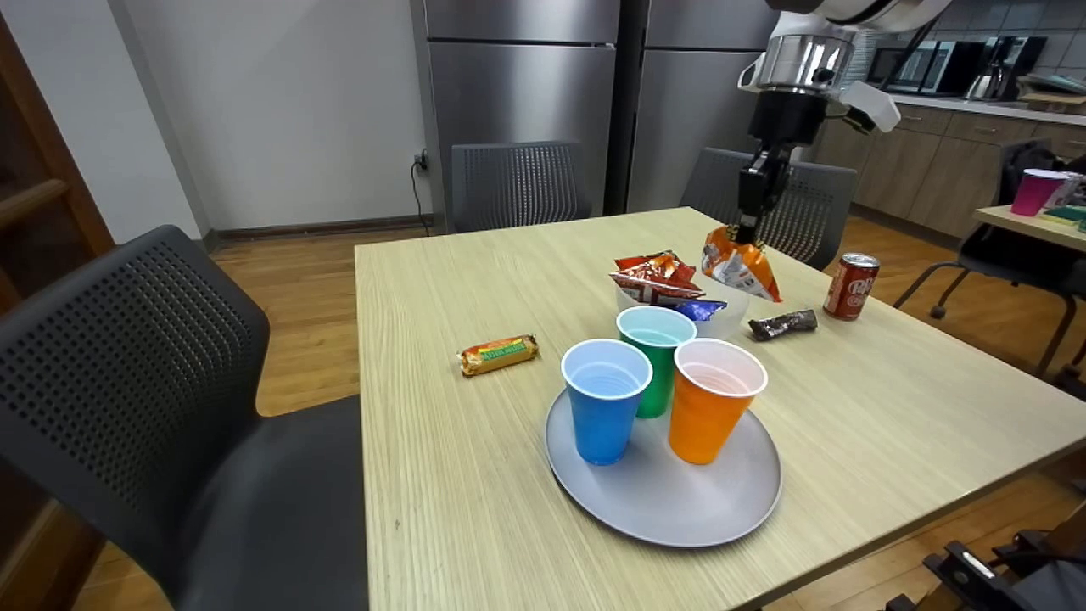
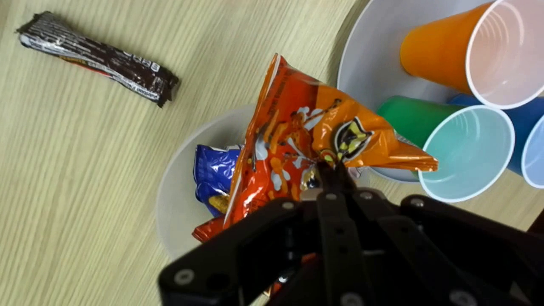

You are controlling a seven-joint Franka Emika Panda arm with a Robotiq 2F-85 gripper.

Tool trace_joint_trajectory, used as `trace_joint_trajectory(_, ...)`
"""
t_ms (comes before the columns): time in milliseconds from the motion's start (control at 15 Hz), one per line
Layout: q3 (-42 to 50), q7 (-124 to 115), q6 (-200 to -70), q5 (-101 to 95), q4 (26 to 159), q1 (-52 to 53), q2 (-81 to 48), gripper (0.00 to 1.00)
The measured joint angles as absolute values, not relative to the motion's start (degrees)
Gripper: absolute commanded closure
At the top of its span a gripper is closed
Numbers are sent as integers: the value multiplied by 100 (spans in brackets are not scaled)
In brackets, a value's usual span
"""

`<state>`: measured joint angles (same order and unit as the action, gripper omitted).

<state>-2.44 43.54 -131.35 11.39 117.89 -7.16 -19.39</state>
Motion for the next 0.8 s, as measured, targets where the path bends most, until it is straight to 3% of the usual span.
trace_joint_trajectory(800, -330, 4047, -13638, 1138, 11014, -569, -2793, 100)
